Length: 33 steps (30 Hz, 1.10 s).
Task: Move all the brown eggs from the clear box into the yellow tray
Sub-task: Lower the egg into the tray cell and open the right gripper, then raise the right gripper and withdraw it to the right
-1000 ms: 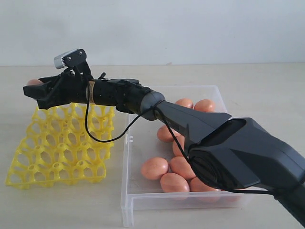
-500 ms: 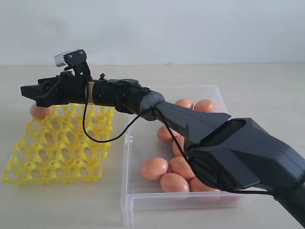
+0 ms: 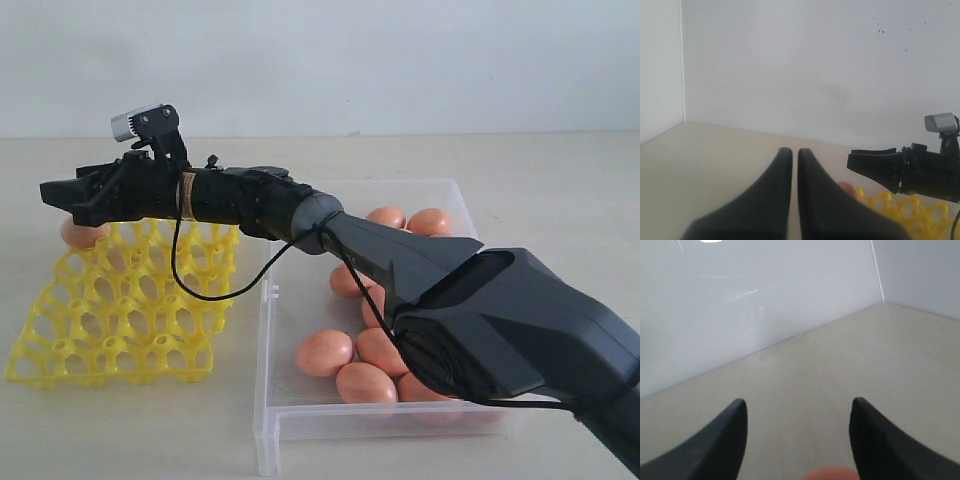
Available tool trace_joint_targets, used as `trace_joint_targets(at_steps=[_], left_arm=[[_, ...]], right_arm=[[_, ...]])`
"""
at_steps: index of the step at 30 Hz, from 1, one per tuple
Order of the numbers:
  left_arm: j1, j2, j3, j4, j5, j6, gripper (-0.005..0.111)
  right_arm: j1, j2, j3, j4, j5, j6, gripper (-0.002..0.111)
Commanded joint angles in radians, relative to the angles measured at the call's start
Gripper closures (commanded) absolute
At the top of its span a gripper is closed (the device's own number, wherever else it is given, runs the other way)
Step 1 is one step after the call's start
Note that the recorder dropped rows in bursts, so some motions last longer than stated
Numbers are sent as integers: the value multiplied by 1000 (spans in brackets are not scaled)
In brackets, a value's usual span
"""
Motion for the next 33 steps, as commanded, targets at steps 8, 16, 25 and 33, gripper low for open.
trace_joint_targets(at_steps=[8,16,25,33], left_arm=[[1,1,4,-11,-1,-11,103],[1,1,4,-11,-1,-11,103],[1,1,4,-11,-1,-11,103],[1,1,4,-11,-1,-11,103]], right_arm=[[-138,-56,-7,-29,-498,173,109],[-85,-234,-7,-467,-498,439,109],[-28,-428,-2,-475,-498,589,109],[-32,-537,-2,-475,-498,589,109]])
